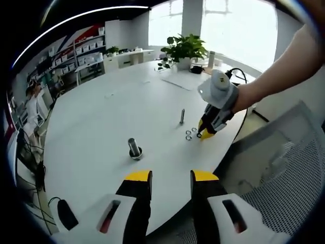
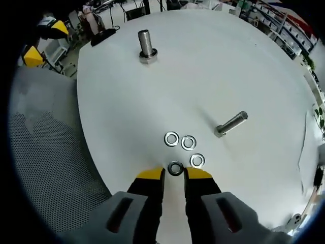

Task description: Place the washer onto the threaded stud by aligning its center hole with the stud, sliding it down to the base, and recovering from edge contact or off-axis alignment until the washer reaches the visible bottom stop.

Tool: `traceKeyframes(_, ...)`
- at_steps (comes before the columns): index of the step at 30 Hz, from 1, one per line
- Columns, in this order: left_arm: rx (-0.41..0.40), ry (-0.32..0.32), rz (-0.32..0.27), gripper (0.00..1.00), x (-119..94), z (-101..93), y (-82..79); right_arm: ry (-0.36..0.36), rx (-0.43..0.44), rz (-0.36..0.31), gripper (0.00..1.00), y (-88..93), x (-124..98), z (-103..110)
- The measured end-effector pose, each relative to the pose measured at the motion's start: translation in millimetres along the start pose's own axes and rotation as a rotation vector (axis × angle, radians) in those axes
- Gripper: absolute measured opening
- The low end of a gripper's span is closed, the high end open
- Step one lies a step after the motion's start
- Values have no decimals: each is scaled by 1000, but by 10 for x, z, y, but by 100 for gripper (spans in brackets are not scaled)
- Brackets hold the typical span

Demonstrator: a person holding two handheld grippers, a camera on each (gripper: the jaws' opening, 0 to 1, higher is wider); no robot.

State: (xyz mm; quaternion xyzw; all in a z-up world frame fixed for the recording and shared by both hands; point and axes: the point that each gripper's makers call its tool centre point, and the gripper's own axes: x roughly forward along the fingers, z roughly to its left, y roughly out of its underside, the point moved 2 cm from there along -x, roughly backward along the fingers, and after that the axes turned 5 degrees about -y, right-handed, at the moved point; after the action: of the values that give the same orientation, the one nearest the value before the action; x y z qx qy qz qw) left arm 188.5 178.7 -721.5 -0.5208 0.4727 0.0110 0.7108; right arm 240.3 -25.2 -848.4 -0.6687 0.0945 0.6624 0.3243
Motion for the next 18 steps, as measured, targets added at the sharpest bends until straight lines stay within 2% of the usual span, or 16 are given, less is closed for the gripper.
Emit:
traceKeyframes(5, -4, 0, -4, 28, -2, 4, -3, -23, -30, 34, 15, -22, 7, -18)
traceKeyframes(10, 5, 3, 2, 28, 4, -6, 5, -32, -62, 124, 16, -42, 16, 1)
traceKeyframes(15, 9, 6, 4, 27, 5, -10, 10, -43, -63, 140, 19, -72, 35, 34)
traceKeyframes(18, 12, 6, 6, 27, 1, -14, 10, -39, -113, 154, 19, -77, 36, 46)
